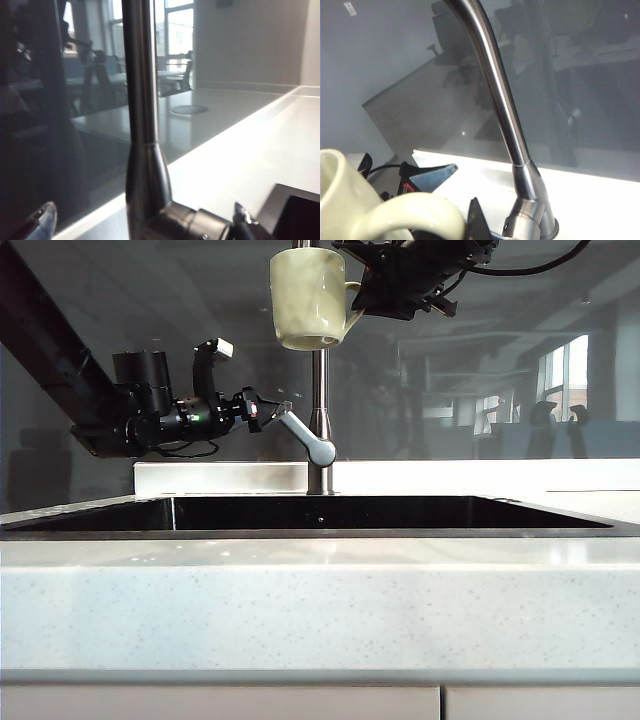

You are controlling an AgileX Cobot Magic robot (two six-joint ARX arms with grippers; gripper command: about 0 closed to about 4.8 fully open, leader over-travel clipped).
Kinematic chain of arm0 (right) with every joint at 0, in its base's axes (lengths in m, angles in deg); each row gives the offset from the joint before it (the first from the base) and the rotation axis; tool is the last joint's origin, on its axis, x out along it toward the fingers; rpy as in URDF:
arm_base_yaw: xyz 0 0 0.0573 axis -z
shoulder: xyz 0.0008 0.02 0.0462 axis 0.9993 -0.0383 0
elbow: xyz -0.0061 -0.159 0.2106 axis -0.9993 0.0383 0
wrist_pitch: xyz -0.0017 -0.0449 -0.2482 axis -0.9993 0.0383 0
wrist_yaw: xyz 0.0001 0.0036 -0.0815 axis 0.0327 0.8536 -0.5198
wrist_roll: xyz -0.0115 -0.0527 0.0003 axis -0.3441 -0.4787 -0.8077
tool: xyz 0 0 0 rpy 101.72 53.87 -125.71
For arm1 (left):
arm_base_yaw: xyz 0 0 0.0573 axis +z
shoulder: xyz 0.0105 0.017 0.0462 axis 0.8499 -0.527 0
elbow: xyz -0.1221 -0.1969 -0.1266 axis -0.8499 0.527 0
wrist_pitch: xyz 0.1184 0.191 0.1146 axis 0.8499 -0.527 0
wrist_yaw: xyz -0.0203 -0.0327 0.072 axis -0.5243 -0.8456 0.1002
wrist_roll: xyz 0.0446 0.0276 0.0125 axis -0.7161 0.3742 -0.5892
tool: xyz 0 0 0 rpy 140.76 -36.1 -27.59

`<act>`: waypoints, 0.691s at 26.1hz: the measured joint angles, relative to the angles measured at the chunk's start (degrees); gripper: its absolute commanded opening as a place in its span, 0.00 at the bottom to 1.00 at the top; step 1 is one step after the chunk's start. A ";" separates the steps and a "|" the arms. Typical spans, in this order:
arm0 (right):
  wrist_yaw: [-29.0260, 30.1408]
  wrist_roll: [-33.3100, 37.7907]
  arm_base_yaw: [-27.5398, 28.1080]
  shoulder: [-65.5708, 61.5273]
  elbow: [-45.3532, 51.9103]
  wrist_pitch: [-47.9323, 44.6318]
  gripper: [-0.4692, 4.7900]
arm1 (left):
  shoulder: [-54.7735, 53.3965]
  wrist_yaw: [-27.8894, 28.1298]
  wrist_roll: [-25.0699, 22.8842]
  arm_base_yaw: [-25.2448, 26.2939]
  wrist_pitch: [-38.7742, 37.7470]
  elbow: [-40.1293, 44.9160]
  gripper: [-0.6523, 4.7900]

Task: Pick up the mug next to the sink, go to the faucet to get some water, pour the water into the sink, and finally put the mug back to its place.

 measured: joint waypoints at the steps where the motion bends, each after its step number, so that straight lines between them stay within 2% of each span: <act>1: 0.00 -0.02 0.00 0.00 0.02 0.11 0.08 | 0.00 0.81 -0.59 -0.09 0.07 0.00 1.00; 13: 0.00 -0.13 0.13 0.00 0.02 0.11 0.08 | 0.28 9.81 -1.51 0.31 2.10 -0.31 1.00; 14: 0.00 -0.15 0.15 0.00 0.02 0.15 0.08 | 0.22 7.50 0.79 1.20 2.16 -0.26 1.00; 15: 0.00 -0.74 0.24 0.00 0.02 0.37 0.08 | -0.02 2.27 4.02 1.88 3.34 -0.24 1.00; 18: 0.17 -1.60 0.79 0.00 0.02 1.40 0.08 | -0.09 -6.43 8.33 2.14 7.54 -0.15 1.00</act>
